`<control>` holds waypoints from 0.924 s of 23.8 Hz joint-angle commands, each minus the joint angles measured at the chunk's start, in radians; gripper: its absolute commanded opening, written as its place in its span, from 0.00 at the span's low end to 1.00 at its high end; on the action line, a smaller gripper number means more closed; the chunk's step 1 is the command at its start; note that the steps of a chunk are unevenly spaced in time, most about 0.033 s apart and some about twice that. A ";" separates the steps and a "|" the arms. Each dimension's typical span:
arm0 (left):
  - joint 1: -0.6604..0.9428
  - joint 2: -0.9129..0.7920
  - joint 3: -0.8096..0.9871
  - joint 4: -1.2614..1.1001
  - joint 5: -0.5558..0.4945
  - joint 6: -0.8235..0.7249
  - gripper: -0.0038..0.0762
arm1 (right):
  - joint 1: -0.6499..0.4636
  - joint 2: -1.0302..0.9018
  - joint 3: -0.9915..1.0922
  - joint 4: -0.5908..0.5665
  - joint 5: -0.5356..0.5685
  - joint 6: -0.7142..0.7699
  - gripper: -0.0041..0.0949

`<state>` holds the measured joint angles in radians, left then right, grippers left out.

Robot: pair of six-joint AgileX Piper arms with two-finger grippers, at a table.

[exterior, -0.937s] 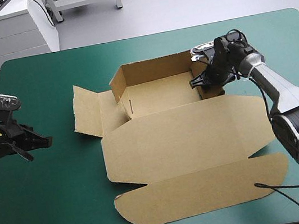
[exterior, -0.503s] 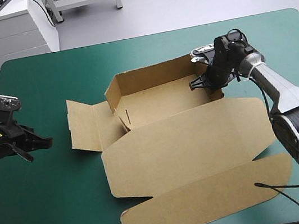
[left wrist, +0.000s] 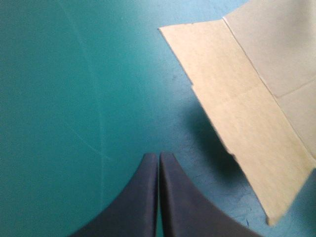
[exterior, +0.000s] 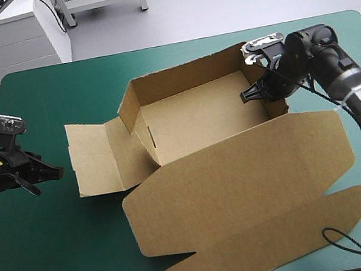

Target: Fold the box

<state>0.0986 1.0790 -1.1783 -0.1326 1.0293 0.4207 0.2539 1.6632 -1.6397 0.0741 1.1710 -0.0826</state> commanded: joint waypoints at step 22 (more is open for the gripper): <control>0.006 -0.015 0.265 0.088 -0.402 -0.294 0.04 | -0.180 -0.597 0.318 0.175 -0.125 -0.159 0.02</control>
<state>0.1064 1.0790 -0.9280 0.0538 0.7563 0.1334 0.0818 1.0937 -1.2968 0.2160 1.0985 -0.2403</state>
